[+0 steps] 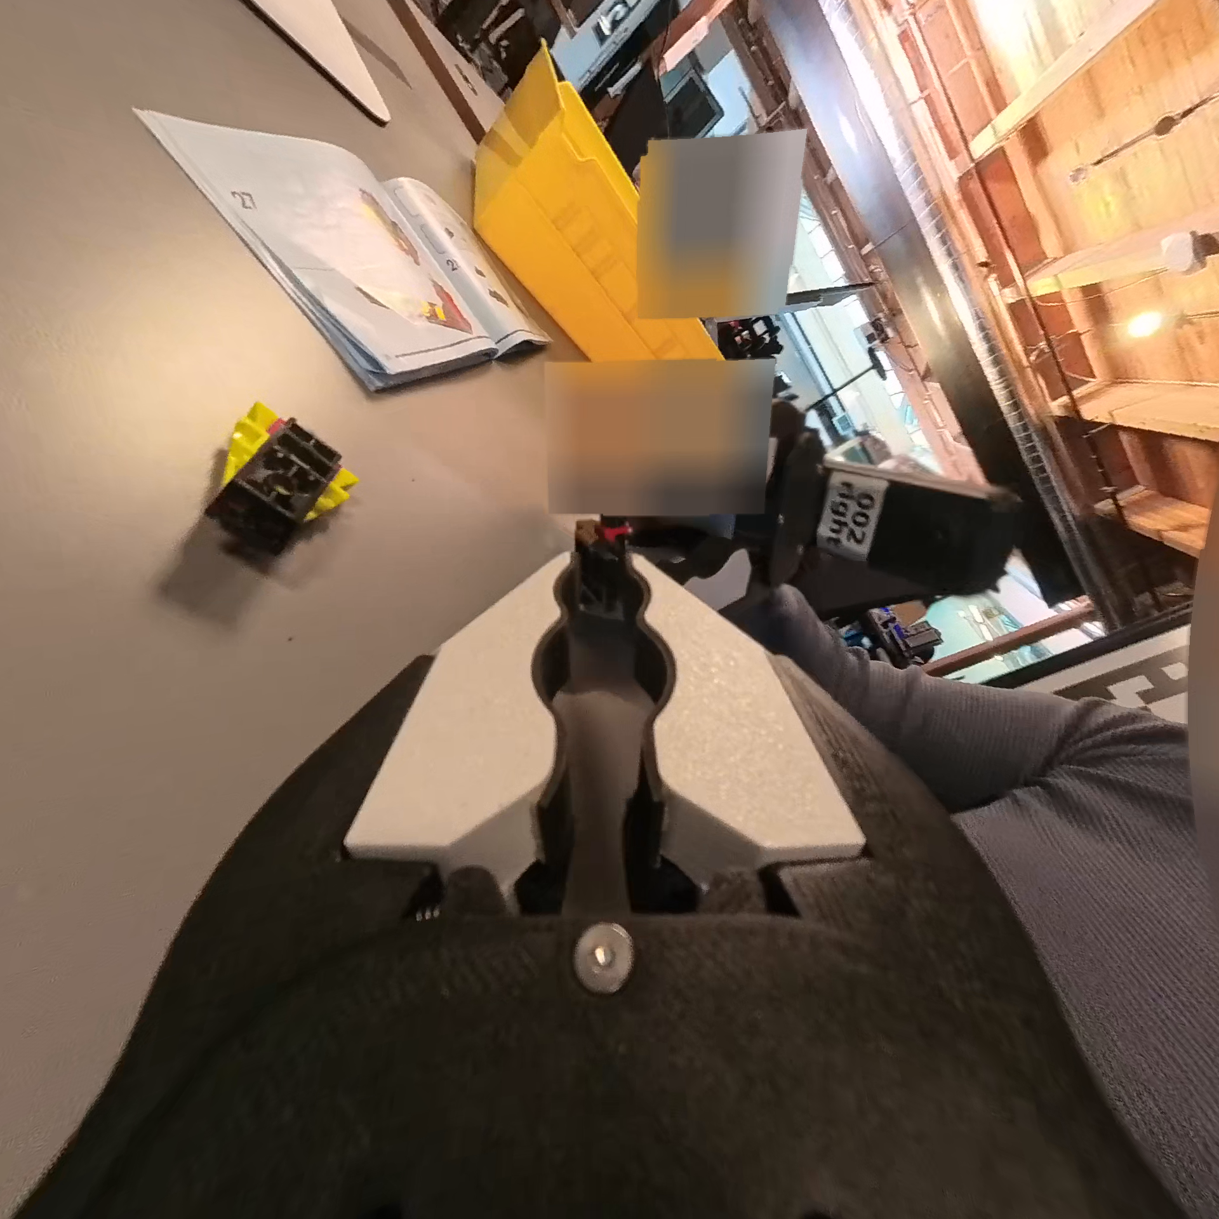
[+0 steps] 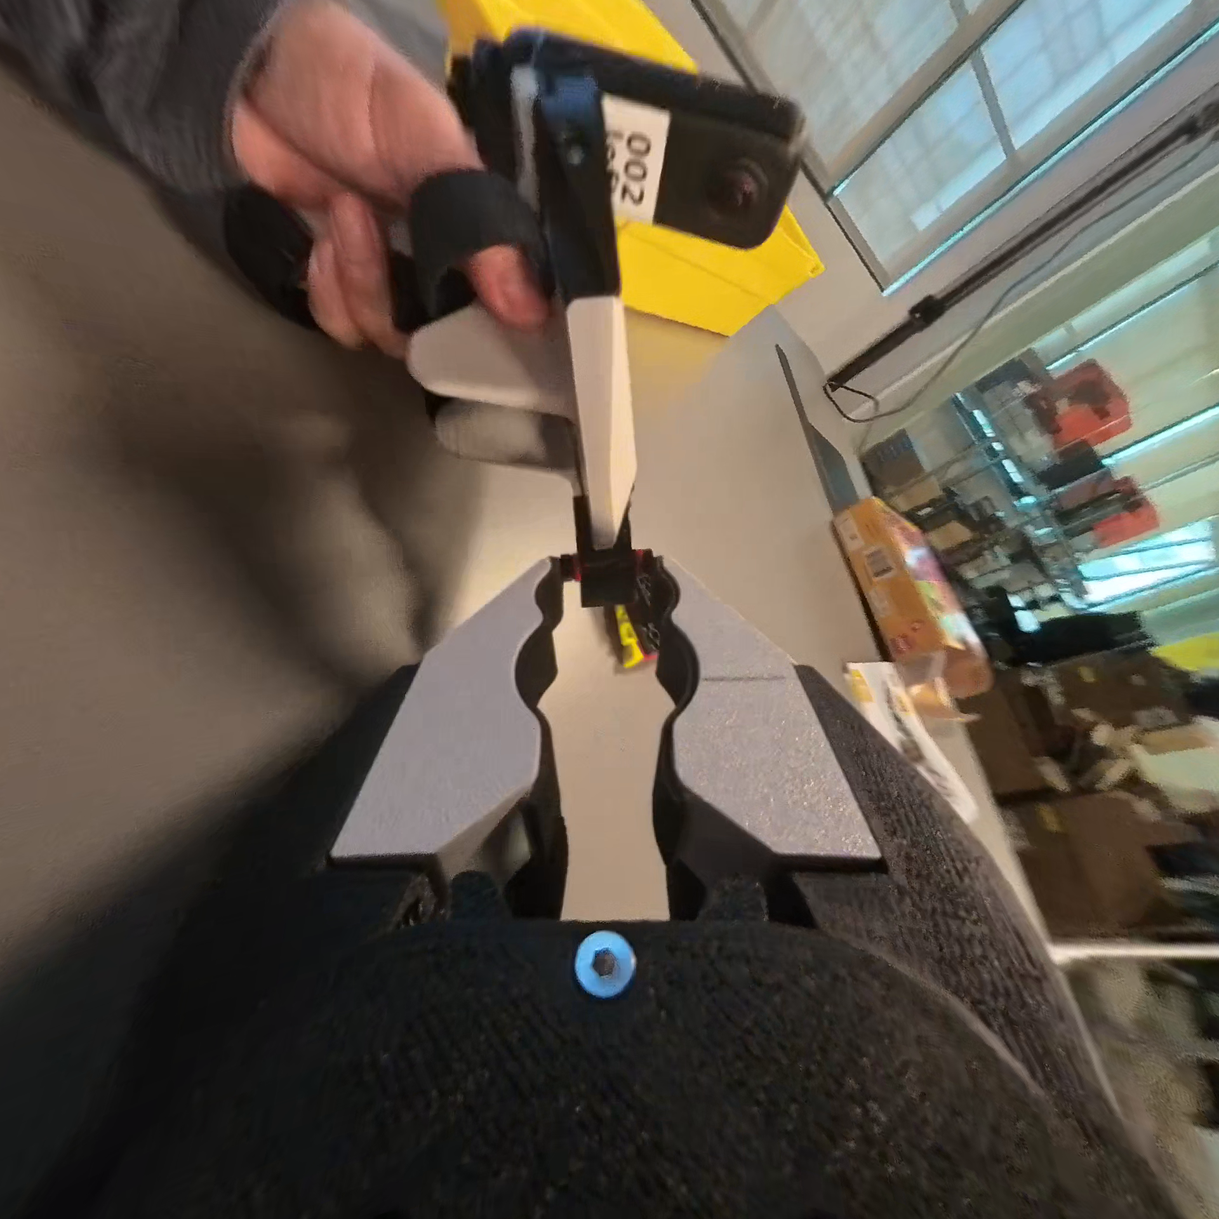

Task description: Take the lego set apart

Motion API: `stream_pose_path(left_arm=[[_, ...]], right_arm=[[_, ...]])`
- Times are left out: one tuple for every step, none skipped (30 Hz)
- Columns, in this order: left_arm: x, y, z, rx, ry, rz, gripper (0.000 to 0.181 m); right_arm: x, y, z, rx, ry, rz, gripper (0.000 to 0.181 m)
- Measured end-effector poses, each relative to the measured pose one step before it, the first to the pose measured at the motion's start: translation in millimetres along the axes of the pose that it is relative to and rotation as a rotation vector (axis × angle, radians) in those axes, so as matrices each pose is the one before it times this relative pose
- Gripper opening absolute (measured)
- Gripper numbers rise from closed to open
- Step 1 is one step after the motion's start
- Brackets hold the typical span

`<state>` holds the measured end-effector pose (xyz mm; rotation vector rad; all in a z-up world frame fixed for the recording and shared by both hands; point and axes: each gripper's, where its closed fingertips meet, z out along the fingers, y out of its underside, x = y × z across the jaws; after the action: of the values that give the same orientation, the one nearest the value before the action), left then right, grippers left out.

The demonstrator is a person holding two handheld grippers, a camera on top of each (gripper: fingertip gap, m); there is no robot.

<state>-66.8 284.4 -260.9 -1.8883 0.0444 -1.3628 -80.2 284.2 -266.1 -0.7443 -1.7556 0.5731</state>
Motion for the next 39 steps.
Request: stream_pose_path(left_arm=[[-2.25,0.15,0.11,0.0008,-0.0275,0.0170,0.008],[-1.77,1.10,0.16,-0.0038,-0.0341,0.0445,0.008],[-1.00,1.35,-0.36,-0.0075,-0.0238,0.0403,0.007],[0.73,-0.18,-0.92,0.0049,-0.0008,0.0126,0.007],[2.02,-1.80,-1.09,0.0157,0.0136,0.0023,0.007],[1.26,-1.55,-0.97,0.0112,0.0082,0.0052,0.007],[-0.16,-0.85,-0.69,0.0071,0.0005,-0.0003,0.007],[0.01,-0.74,-0.98,0.0070,0.0010,0.0033,0.005],[2.81,-0.79,-0.64,0.0072,0.0156,0.0076,0.005],[-0.68,0.04,-0.23,0.0021,-0.0092,0.0099,0.005],[-20.06,0.22,-3.49,-0.0019,-0.1347,0.0023,0.005],[-9.49,-6.46,-6.67,0.0203,-0.0446,0.0293,0.005],[-7.96,-7.78,-7.71,0.0373,-0.0123,-0.0185,0.005],[-2.49,-5.36,-6.06,0.0248,0.0222,-0.0347,0.005],[-1.34,-0.46,-2.88,-0.0022,0.0074,-0.0072,0.005],[1.36,2.14,0.25,-0.0146,0.0051,0.0159,0.005],[2.97,3.50,2.37,-0.0230,0.0086,0.0223,0.005],[3.59,4.22,2.99,-0.0294,0.0120,0.0218,0.005],[-0.99,4.01,2.74,-0.0292,-0.0121,0.0026,0.006],[-2.48,4.08,2.80,-0.0302,-0.0148,-0.0142,0.006],[-3.32,5.28,3.22,-0.0386,-0.0127,-0.0288,0.006],[-5.05,4.62,3.26,-0.0352,-0.0225,-0.0349,0.007],[-1.81,3.31,2.77,-0.0274,-0.0024,-0.0209,0.007],[2.10,1.46,1.33,-0.0124,0.0146,0.0018,0.009],[-0.59,-1.42,-0.56,0.0124,-0.0129,0.0120,0.017],[-0.64,-4.02,-2.27,0.0346,-0.0179,0.0167,0.030],[1.82,-5.08,-3.52,0.0441,-0.0009,0.0191,0.037],[1.29,-5.97,-4.39,0.0514,0.0009,0.0111,0.045],[3.08,-6.68,-4.76,0.0549,0.0179,0.0088,0.052],[5.07,-5.88,-4.26,0.0481,0.0323,0.0104,0.054],[6.24,-4.05,-2.74,0.0322,0.0398,0.0140,0.055],[6.45,-1.24,-0.67,0.0121,0.0396,0.0134,0.055],[5.48,0.97,1.43,-0.0057,0.0307,0.0124,0.053],[6.09,2.94,3.01,-0.0186,0.0310,0.0180,0.051],[6.53,3.33,3.98,-0.0211,0.0286,0.0239,0.046],[6.36,3.71,4.50,-0.0240,0.0247,0.0260,0.042],[4.99,4.04,4.55,-0.0265,0.0153,0.0233,0.040],[3.58,4.30,4.11,-0.0294,0.0088,0.0186,0.037],[1.87,3.67,3.15,-0.0265,0.0014,0.0139,0.033]], right_arm=[[0.04,2.02,0.75,-0.0278,0.0173,-0.0472,0.024],[-0.66,1.54,0.51,-0.0220,0.0084,-0.0240,0.024],[-0.98,0.22,0.39,-0.0074,-0.0022,0.0127,0.024],[0.24,-1.49,-0.42,0.0129,-0.0059,0.0369,0.024],[1.34,-2.68,-0.82,0.0217,-0.0007,0.0299,0.024],[1.20,-1.81,-0.32,0.0125,0.0036,0.0145,0.024],[0.57,-0.97,0.13,0.0095,0.0022,0.0188,0.024],[0.33,-1.90,-0.56,0.0228,-0.0072,0.0386,0.023],[0.03,-2.43,-1.21,0.0291,-0.0189,0.0579,0.023],[-0.65,-2.08,-1.32,0.0283,-0.0233,0.0506,0.024],[0.61,-13.59,-5.56,0.0974,-0.0184,0.0563,0.024],[5.17,-19.01,-8.98,0.1048,-0.0059,0.0817,0.024],[9.41,-9.26,-8.05,0.0339,0.0261,0.0279,0.024],[9.48,3.27,-6.21,-0.0250,0.0375,-0.0226,0.024],[5.25,7.52,-3.83,-0.0340,0.0179,-0.0135,0.024],[0.99,7.30,-0.86,-0.0276,-0.0056,0.0099,0.025],[-0.16,6.47,1.49,-0.0296,-0.0052,0.0040,0.025],[0.01,4.31,2.23,-0.0227,0.0100,-0.0228,0.025],[-1.55,2.07,2.39,-0.0128,0.0047,-0.0239,0.025],[-2.75,1.71,2.26,-0.0117,-0.0060,-0.0091,0.025],[-2.25,2.97,2.36,-0.0186,-0.0041,-0.0046,0.025],[-1.48,4.37,2.21,-0.0253,0.0007,-0.0107,0.025],[-1.49,3.73,2.08,-0.0186,0.0036,-0.0167,0.025],[-1.19,1.82,1.79,-0.0059,0.0079,-0.0154,0.025],[-0.92,1.25,1.61,-0.0041,0.0086,-0.0149,0.025],[-0.75,1.72,1.55,-0.0125,0.0092,-0.0225,0.025],[-1.05,0.94,1.30,-0.0092,0.0087,-0.0296,0.025],[-0.77,-0.22,1.03,-0.0013,0.0125,-0.0289,0.025],[0.06,-0.15,1.08,-0.0037,0.0185,-0.0294,0.025],[0.50,-0.02,1.14,-0.0065,0.0238,-0.0369,0.025],[-0.29,-0.57,1.08,-0.0053,0.0229,-0.0461,0.025],[-0.89,-1.52,1.23,-0.0027,0.0226,-0.0519,0.025],[-1.80,-2.35,1.14,-0.0006,0.0188,-0.0559,0.025],[-3.25,-2.51,1.26,-0.0019,0.0087,-0.0553,0.025],[-3.85,-2.79,1.37,-0.0011,0.0029,-0.0495,0.025],[-3.58,-3.21,1.21,0.0013,0.0009,-0.0430,0.025],[-2.17,-3.25,0.96,0.0036,0.0054,-0.0345,0.025],[-0.25,-2.85,0.44,0.0040,0.0117,-0.0255,0.025],[0.96,-2.55,-0.06,0.0048,0.0132,-0.0180,0.025]])
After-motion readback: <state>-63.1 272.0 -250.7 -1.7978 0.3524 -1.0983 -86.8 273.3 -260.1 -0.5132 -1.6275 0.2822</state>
